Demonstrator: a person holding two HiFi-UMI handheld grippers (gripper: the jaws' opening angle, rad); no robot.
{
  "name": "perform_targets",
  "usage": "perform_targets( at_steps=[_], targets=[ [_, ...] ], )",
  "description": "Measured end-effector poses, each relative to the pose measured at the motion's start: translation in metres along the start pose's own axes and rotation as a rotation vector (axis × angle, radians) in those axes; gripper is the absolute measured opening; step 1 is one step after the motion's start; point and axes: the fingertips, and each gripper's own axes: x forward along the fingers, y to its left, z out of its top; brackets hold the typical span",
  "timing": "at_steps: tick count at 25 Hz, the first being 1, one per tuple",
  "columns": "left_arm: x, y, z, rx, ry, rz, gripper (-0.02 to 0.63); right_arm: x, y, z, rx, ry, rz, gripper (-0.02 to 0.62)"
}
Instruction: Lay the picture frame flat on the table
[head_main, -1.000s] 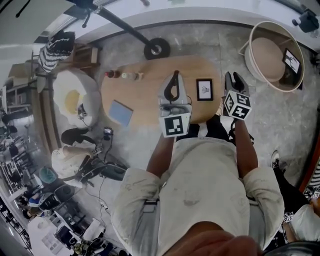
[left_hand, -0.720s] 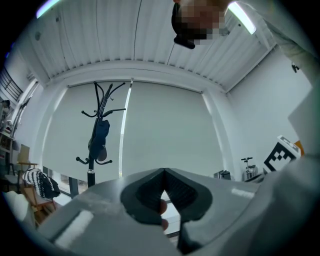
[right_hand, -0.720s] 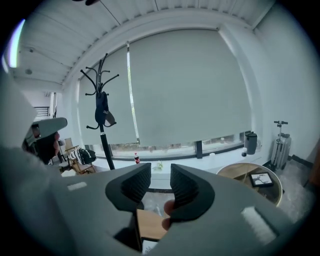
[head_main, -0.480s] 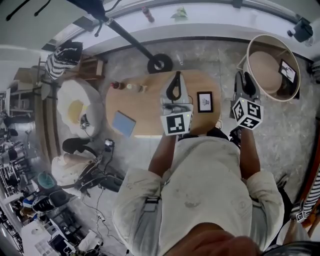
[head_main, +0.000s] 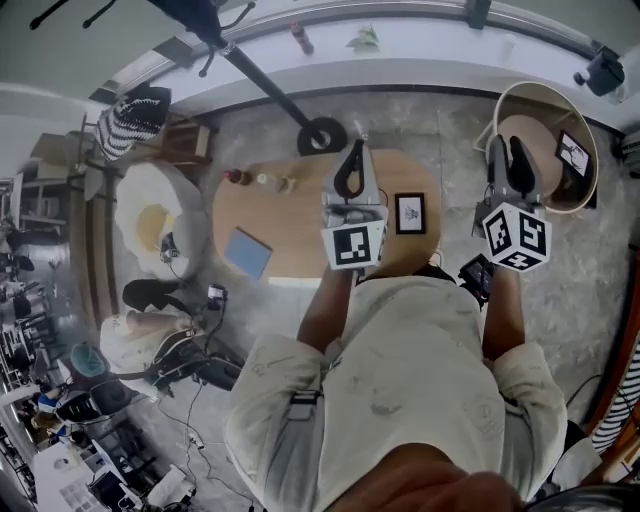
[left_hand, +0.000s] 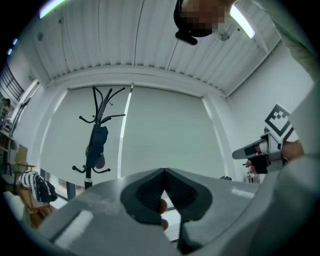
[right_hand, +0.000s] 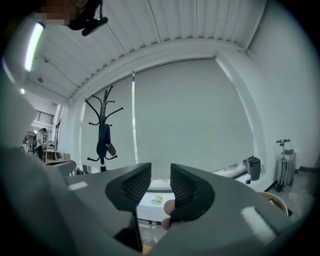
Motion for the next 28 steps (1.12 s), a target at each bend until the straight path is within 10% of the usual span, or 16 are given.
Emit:
perform_targets(
  at_steps=[8,28],
  targets=[
    [0.012,0.007,0.02,-0.024,-0.009,-0.006,0.005,-0.013,0.016,0.04,-0.179,-0.144,-0.018,0.124],
    [0.024,-0.002,0.021,-0.016,0.004,-0.038,0.005,-0.012,0.008,0.043,-0.221,-0.142,-0.068,0.025]
  ],
)
